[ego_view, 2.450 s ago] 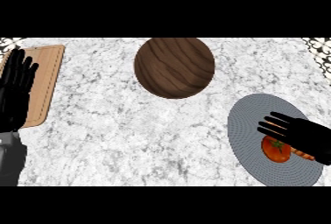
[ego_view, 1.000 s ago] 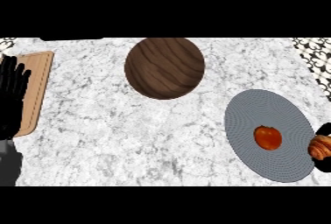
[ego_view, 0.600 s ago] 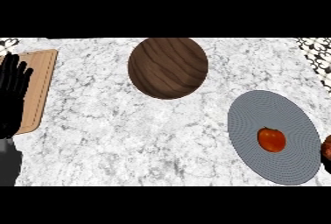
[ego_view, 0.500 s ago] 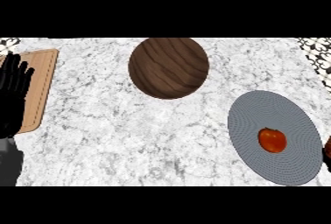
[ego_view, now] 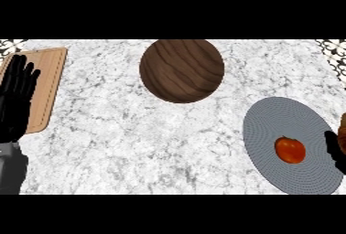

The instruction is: Pick the croissant from the placemat and place it in the bowl

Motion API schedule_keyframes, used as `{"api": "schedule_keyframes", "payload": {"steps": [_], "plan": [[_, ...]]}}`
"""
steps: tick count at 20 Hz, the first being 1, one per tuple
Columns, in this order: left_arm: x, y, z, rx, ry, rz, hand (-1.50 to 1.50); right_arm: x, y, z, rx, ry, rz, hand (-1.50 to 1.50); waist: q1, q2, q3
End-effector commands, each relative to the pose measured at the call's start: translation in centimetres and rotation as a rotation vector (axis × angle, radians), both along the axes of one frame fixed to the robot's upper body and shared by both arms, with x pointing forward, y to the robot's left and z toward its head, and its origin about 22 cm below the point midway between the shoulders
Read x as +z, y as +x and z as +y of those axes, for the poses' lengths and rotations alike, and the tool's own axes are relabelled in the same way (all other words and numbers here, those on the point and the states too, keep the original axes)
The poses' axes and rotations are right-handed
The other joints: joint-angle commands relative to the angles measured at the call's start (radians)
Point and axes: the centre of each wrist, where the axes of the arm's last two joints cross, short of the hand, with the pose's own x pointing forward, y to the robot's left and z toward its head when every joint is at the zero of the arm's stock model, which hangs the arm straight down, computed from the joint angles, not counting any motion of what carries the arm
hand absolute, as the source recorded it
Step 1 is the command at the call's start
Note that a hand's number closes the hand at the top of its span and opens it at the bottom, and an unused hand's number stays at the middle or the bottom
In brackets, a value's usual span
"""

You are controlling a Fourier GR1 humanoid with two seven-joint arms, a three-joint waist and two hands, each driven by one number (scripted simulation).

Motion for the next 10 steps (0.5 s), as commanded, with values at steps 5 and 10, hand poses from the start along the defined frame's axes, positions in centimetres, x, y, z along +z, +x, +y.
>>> {"api": "schedule_keyframes", "payload": {"steps": [5,10], "plan": [[1.7,1.8,-0.8,-0.010,-0.015,-0.002,0.00,5.8,3.8,6.7,0.095,0.120,-0.006,1.50,0.007,0.002,0.001],[0.1,1.8,-0.9,0.002,0.009,0.003,0.00,7.4,8.7,10.9,0.120,0.126,0.041,1.50,0.009,0.006,0.002]]}}
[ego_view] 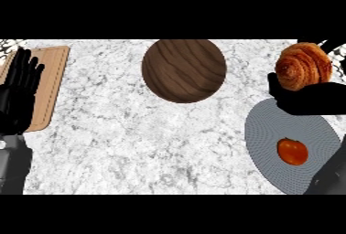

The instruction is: Pick the croissant from the placemat and place it in the bowl

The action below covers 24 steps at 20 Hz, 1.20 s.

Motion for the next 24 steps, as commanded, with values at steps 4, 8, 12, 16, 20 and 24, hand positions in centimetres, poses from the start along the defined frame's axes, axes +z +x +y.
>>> {"api": "schedule_keyframes", "payload": {"steps": [4,8,12,16,20,24], "plan": [[-0.7,0.2,-1.0,-0.015,0.007,-0.003,0.00,-0.5,5.5,5.9,0.047,0.013,0.117,1.50,0.004,0.002,0.001],[0.5,0.7,-1.4,-0.004,0.014,-0.004,0.00,-0.5,7.9,7.9,0.058,0.018,0.192,1.50,0.001,0.001,0.001],[0.0,0.1,-1.2,-0.021,0.012,-0.009,0.00,-4.4,11.6,9.9,0.059,0.032,0.216,1.50,0.011,0.004,0.001],[0.1,-0.3,-0.4,-0.021,0.008,-0.008,0.00,-8.4,13.8,10.7,0.057,0.031,0.234,1.50,0.016,0.005,0.001],[0.2,-0.1,0.4,-0.014,0.003,0.003,0.00,-11.0,15.7,11.7,-0.001,-0.072,0.275,1.50,0.014,0.007,0.001],[-0.1,0.6,-0.6,-0.034,0.004,-0.027,0.00,-14.2,17.2,11.6,-0.138,0.001,0.321,1.50,0.030,0.014,0.001]]}}
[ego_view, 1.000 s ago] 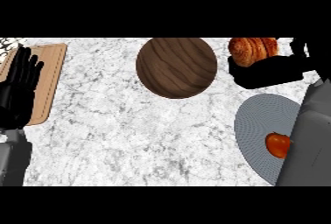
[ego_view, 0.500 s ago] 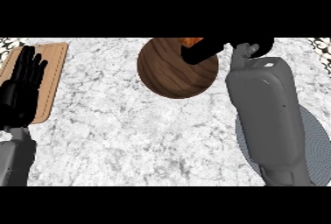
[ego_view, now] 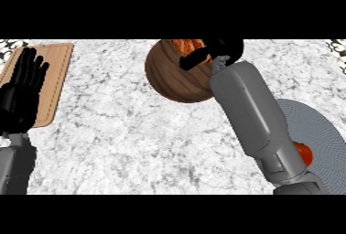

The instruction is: Pick the croissant from the placemat and place it in the bowl

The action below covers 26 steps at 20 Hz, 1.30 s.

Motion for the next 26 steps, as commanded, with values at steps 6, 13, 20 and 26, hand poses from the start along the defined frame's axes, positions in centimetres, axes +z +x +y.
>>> {"api": "schedule_keyframes", "payload": {"steps": [6,13,20,26], "plan": [[0.5,-0.1,-0.5,-0.023,0.002,-0.014,0.00,-7.2,1.2,-1.6,-0.128,0.220,0.001,-1.50,0.009,0.001,0.001],[1.1,0.9,-0.6,-0.014,0.009,0.004,0.00,-6.4,1.2,-1.5,-0.169,0.407,-0.311,-1.50,0.011,0.000,0.001],[-0.2,-0.8,1.0,0.031,0.000,0.017,0.00,-5.8,1.9,-6.4,-0.329,0.449,-0.503,-1.50,-0.030,-0.010,0.001],[-1.5,-0.5,1.6,0.063,0.004,0.012,0.00,-7.5,-1.1,-11.3,-0.392,0.527,-0.550,-1.50,-0.058,-0.016,0.000]]}}
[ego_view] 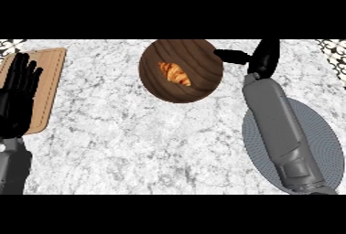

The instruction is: Pick the croissant from the placemat and place it in the bowl

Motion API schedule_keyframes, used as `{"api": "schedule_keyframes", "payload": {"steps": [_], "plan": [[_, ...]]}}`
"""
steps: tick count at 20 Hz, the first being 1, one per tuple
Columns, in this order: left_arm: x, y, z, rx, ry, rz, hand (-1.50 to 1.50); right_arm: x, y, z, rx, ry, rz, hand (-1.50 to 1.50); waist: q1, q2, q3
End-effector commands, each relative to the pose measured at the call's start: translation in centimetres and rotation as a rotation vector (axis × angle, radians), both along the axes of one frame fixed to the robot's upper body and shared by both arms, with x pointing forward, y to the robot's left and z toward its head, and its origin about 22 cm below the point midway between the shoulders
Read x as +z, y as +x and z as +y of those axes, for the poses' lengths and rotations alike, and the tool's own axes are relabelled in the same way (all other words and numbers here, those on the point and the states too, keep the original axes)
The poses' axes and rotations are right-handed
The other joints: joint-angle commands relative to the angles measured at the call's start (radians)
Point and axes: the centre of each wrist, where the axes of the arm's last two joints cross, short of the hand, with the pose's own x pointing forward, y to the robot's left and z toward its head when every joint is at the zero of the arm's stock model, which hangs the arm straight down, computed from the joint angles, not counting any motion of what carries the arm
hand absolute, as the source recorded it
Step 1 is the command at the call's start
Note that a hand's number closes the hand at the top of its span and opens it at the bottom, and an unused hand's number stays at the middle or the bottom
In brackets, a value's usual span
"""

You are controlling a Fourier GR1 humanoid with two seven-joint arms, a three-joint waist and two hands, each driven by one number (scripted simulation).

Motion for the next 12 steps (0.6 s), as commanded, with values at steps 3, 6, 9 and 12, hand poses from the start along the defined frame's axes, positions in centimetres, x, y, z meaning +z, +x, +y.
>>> {"api": "schedule_keyframes", "payload": {"steps": [3,6,9,12], "plan": [[0.1,-0.7,1.4,0.023,0.007,-0.001,0.00,-0.6,-3.9,-7.5,-0.018,0.039,-0.075,-1.50,-0.015,-0.005,0.000],[2.5,0.7,0.4,0.007,-0.006,0.005,0.00,0.1,-5.8,-11.8,-0.024,0.063,-0.109,-1.50,-0.019,-0.004,0.001],[-0.8,-0.1,-0.5,0.004,0.002,-0.001,0.00,-1.6,-8.6,-14.4,-0.019,0.089,-0.109,-1.50,-0.009,0.000,0.000],[0.4,-1.7,0.2,-0.007,0.018,-0.002,0.00,-3.2,-12.1,-16.3,-0.004,0.102,-0.127,-1.50,-0.003,-0.001,0.000]]}}
